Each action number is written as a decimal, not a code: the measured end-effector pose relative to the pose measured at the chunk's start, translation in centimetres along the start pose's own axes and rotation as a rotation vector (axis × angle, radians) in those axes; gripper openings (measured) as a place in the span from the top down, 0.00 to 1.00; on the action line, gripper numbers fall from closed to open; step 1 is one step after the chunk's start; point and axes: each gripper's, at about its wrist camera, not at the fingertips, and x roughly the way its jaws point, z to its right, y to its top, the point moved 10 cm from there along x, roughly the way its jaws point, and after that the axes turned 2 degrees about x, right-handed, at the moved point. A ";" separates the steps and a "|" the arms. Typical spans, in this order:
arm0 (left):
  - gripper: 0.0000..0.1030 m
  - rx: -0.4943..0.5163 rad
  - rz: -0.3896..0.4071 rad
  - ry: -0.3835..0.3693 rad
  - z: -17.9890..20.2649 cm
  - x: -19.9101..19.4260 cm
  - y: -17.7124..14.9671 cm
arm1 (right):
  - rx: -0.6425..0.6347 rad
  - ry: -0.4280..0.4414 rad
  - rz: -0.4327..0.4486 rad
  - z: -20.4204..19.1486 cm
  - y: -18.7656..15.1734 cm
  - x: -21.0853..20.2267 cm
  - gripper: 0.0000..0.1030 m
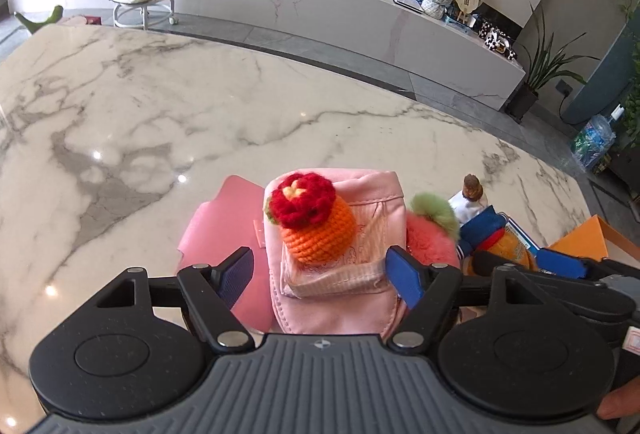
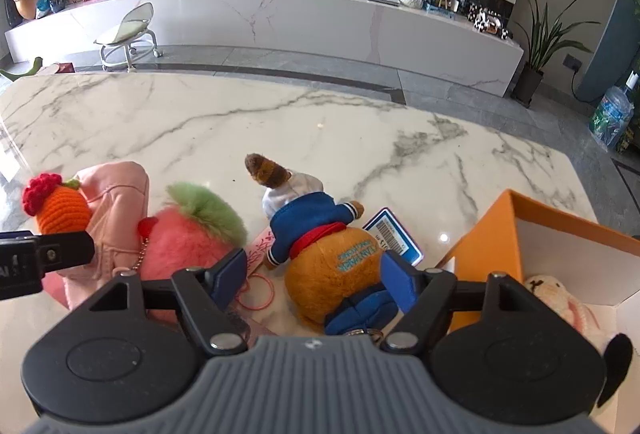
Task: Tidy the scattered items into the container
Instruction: 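Grasp the brown sailor teddy bear with the right gripper while the left grasps the pink bag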
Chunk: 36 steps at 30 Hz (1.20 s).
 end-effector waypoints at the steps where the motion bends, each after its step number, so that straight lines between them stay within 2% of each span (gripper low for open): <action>1: 0.16 -0.004 -0.005 -0.010 0.1 0.3 -0.1 | -0.001 0.000 -0.010 -0.1 -0.1 0.5 0.26; 6: 0.14 -0.011 -0.035 -0.037 0.6 1.6 -0.8 | -0.023 -0.044 -0.030 -0.1 -0.3 2.7 0.17; 11: 0.13 0.018 -0.041 -0.042 1.1 2.2 -1.3 | -0.071 -0.109 -0.036 0.3 -0.4 4.0 0.15; 14: 0.13 0.004 -0.092 -0.049 1.0 3.1 -2.3 | -0.083 -0.122 -0.050 0.7 -0.8 4.6 0.15; 16: 0.13 0.045 -0.083 -0.037 1.4 3.1 -2.7 | -0.085 -0.129 -0.060 0.7 -1.1 4.8 0.18; 18: 0.15 0.058 -0.082 -0.028 1.5 3.1 -3.0 | -0.085 -0.114 -0.059 0.6 -1.3 4.7 0.44; 19: 0.18 0.051 -0.082 -0.030 1.4 3.0 -3.1 | -0.088 -0.117 -0.056 0.5 -1.4 4.5 0.48; 20: 0.20 0.052 -0.081 -0.033 1.3 2.8 -3.2 | -0.095 -0.115 -0.049 0.4 -1.4 4.3 0.49; 21: 0.27 0.058 -0.076 -0.031 1.3 2.6 -3.2 | -0.098 -0.107 -0.049 0.3 -1.4 4.1 0.50; 25: 0.34 0.077 -0.071 -0.024 1.0 1.6 -3.3 | -0.099 -0.076 -0.047 -0.4 -2.0 3.0 0.52; 32: 0.39 0.108 -0.066 -0.020 0.4 -1.5 -4.3 | -0.082 -0.024 -0.016 -1.6 -3.0 -1.3 0.53; 36: 0.39 0.144 -0.083 -0.017 0.8 -3.4 -5.6 | -0.085 0.032 -0.009 -2.9 -3.9 -4.3 0.53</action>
